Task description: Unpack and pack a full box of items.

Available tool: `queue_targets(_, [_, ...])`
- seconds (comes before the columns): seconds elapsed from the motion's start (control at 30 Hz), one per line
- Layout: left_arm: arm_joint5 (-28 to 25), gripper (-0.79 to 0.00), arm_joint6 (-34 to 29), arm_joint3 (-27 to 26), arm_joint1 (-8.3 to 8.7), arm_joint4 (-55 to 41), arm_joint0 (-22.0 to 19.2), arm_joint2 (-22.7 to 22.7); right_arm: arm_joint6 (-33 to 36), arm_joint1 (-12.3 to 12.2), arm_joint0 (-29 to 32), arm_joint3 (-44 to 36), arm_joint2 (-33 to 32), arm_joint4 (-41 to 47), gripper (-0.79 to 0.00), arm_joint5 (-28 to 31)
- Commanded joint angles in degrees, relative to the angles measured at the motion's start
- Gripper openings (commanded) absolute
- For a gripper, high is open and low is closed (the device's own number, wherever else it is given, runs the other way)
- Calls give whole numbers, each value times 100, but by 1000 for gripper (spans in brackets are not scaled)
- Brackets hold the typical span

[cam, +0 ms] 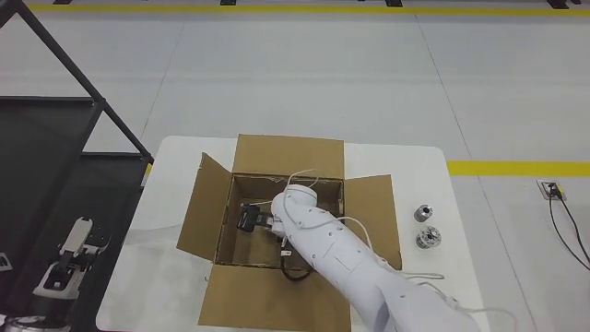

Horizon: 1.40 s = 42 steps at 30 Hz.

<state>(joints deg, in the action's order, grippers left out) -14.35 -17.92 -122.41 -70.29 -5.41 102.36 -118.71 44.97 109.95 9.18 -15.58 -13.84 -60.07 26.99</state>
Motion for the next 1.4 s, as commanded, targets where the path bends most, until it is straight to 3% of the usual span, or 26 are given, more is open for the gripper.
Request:
queue_targets(0.0, [-62, 0, 46, -24, -8, 50, 41, 25, 120, -42, 10, -222, 7, -117, -785, -202])
queue_targets(0.3, [-342, 0, 306, -100, -51, 243, 246, 82, 880, -435, 16, -1447, -330, -185, -785, -725])
queue_targets(0.63, [-512, 0, 550, -173, -101, 400, 436, 138, 1755, -1304, 506, -3472, -1211, -325, -785, -791])
queue_targets(1.1, [-545, 0, 713, -186, -139, 888, 461, 323, 1503, -1349, 616, -3614, -1296, -430, -785, -838])
queue_targets(1.23, [-527, 0, 700, -149, -142, 989, 430, 349, 1195, -1613, 932, -4261, -1801, -534, -785, -959])
queue_targets(1.37, [-523, 0, 611, -159, -139, 1106, 400, 385, 1192, -2115, 1829, -5680, -2742, -909, -785, -1086])
